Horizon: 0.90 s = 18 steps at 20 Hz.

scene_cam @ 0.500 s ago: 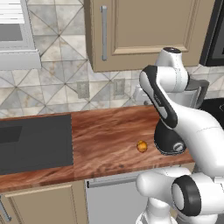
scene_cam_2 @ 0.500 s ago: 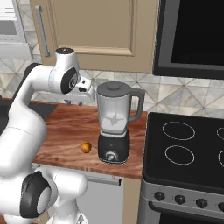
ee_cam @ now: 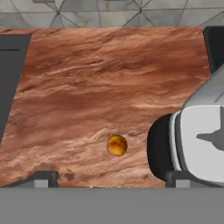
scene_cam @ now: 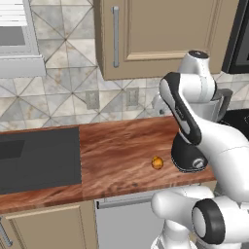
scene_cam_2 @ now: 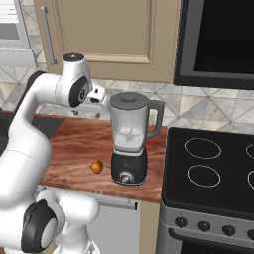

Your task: Open the blender lid, put the peach in the blender, close the lid, and start the blender.

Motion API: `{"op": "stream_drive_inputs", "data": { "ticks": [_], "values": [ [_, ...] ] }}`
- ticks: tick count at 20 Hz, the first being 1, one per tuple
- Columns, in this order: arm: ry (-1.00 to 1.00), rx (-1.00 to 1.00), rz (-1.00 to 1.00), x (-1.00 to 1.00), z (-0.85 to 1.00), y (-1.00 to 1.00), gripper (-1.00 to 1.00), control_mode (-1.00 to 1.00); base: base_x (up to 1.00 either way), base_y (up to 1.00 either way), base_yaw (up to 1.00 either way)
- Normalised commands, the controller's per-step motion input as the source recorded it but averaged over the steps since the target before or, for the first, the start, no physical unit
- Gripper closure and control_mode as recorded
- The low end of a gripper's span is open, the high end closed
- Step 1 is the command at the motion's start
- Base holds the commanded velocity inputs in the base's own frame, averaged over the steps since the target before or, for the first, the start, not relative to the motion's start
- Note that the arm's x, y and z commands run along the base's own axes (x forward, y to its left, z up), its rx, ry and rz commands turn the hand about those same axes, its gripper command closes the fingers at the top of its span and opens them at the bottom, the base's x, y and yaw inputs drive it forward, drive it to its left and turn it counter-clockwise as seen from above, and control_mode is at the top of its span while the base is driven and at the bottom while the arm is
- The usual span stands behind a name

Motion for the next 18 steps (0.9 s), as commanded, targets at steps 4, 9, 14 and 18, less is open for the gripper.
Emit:
{"op": "stream_drive_inputs", "data": {
  "ticks": [4, 9, 14, 18],
  "values": [
    [-0.20, 0.00, -0.28, -0.13, 0.88, -0.83, -1.00, -1.00, 0.00, 0.00, 0.00],
    [-0.06, 0.00, -0.29, -0.02, 0.86, -0.73, -1.00, -1.00, 0.00, 0.00, 0.00],
    [0.00, 0.00, -0.29, 0.02, 0.50, -0.62, -1.00, -1.00, 0.00, 0.00, 0.00],
    [0.01, 0.00, -0.13, 0.16, 0.01, -0.56, -1.00, -1.00, 0.00, 0.00, 0.00]
  ]
}}
